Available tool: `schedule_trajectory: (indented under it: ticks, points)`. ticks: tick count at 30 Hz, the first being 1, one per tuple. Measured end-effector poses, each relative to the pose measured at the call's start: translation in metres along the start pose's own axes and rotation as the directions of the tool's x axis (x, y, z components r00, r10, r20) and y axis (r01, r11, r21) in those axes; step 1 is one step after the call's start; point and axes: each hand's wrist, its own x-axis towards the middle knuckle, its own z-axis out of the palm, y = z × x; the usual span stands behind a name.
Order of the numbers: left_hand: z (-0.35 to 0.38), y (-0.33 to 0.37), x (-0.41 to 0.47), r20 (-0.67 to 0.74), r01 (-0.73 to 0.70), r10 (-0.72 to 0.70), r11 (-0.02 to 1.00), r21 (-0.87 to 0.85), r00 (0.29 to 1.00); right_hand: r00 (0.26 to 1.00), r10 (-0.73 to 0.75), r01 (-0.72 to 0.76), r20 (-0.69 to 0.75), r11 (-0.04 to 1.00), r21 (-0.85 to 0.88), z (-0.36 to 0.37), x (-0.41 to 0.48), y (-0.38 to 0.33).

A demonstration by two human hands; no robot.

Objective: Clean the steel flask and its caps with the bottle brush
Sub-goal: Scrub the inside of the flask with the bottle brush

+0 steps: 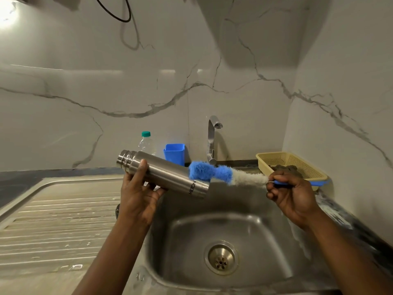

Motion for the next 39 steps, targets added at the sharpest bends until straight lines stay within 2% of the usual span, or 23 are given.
schedule_trajectory:
  ticks: [3,9,15,20,26,32,36,39]
  points:
    - [0.003,-0.003,-0.003,-0.023,-0.004,0.004,1.000,0.006,1.000,0.998,0.038,-0.037,0.041,0.999,-0.023,0.004,0.002,0.007]
    - [-0.001,0.007,0.001,-0.010,-0.022,0.022,1.000,-0.023,1.000,0.998,-0.042,0.041,-0.046,0.999,-0.023,-0.009,-0.001,-0.012]
    - [0.004,-0.001,-0.003,-0.008,-0.011,0.011,1.000,0.028,1.000,0.998,0.032,-0.032,0.047,0.999,-0.003,0.009,0.000,0.007]
    - [0.000,0.005,0.000,-0.004,-0.033,0.033,0.999,0.011,0.999,0.999,-0.039,0.039,-0.014,0.999,0.006,-0.005,0.001,-0.008]
    - [-0.005,0.009,0.003,-0.033,-0.045,0.046,0.999,0.012,0.998,0.998,-0.041,0.041,0.052,0.999,-0.008,0.002,0.002,0.000]
    - [-0.003,0.009,0.002,0.002,-0.045,0.045,0.999,0.012,0.999,0.998,-0.063,0.063,0.013,0.998,0.015,-0.003,-0.001,-0.009]
    - [0.000,0.000,-0.003,0.039,0.005,-0.006,1.000,0.021,0.999,0.996,0.006,-0.007,0.085,1.000,0.009,0.008,0.001,0.005]
    - [0.002,-0.006,-0.005,0.048,0.034,-0.035,0.999,0.009,0.998,0.997,-0.023,0.023,0.077,1.000,0.001,0.006,0.000,-0.001]
